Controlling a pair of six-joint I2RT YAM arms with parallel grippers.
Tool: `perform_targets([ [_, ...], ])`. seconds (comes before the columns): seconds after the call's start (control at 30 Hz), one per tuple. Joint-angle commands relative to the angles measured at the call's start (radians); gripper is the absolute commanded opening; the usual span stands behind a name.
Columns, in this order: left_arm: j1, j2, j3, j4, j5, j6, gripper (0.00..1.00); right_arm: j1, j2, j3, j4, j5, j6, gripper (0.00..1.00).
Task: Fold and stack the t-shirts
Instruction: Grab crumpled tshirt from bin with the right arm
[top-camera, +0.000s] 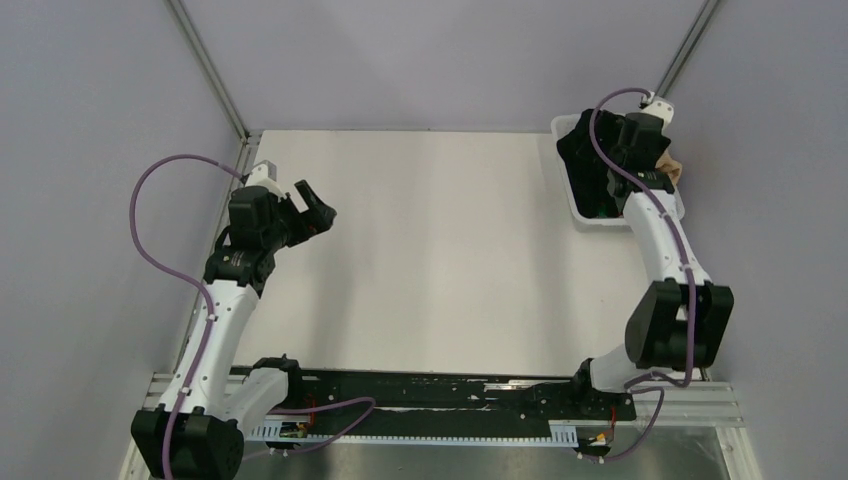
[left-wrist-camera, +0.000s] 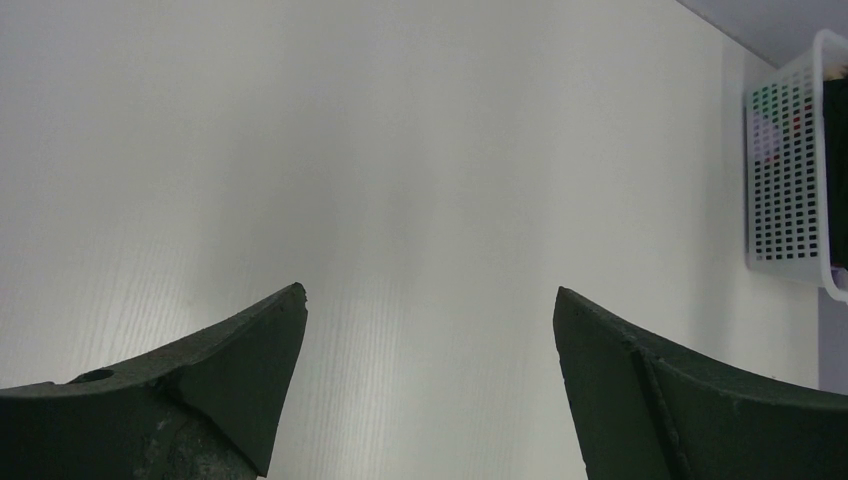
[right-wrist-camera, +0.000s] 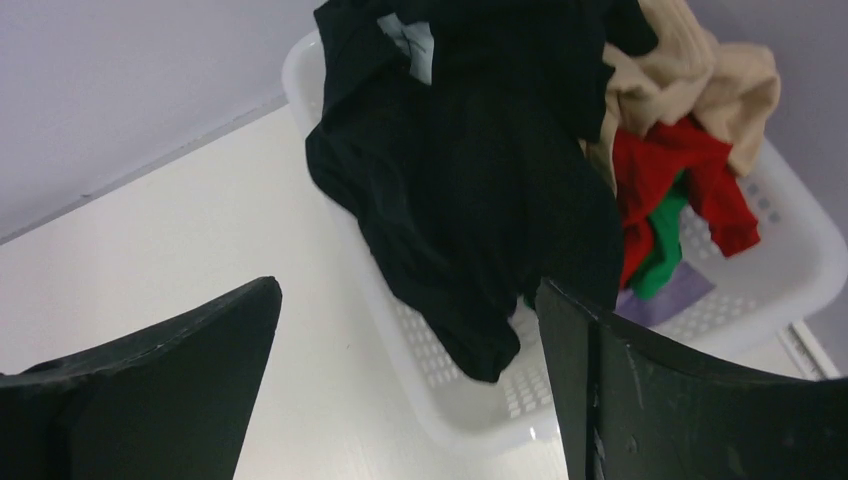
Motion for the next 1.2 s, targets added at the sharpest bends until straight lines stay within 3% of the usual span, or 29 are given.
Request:
perform_targets([
  [0.0,0.002,-0.008,0.032,0.036,0.029,0.028,1.00,-0.002,0.215,0.221,-0.009,0.062,-0.130,0.94],
  [0.2,0.004,0.002,0.029,0.032,-0.001,0.030,1.00,-0.002,0.435,0.427,-0.065,0.009,-0.118,0.80],
  [0.27,0.003,0.011,0.032,0.025,-0.020,0.028,1.00,-0.002,0.496,0.468,-0.067,-0.014,-0.112,0.70],
  [0.47,0.003,0.054,0.058,-0.004,-0.044,0.029,1.00,0.000,0.578,0.562,-0.080,-0.069,-0.104,0.21],
  [0.5,0.004,0.057,0.060,-0.009,-0.046,0.028,1.00,-0.001,0.579,0.572,-0.083,-0.070,-0.107,0.04],
  [0.53,0.003,0.063,0.063,-0.013,-0.049,0.028,1.00,-0.001,0.574,0.584,-0.091,-0.068,-0.109,0.00],
  [0.73,0.004,0.061,0.072,-0.022,-0.061,0.025,1.00,-0.001,0.449,0.629,-0.095,-0.168,-0.103,0.00],
  [1.0,0.004,0.008,0.043,0.011,-0.101,-0.008,1.00,0.024,0.239,0.740,-0.100,-0.664,-0.133,0.00],
  [1.17,0.003,-0.026,0.027,0.022,-0.110,-0.011,1.00,0.075,0.180,0.858,-0.106,-0.795,-0.075,0.00],
])
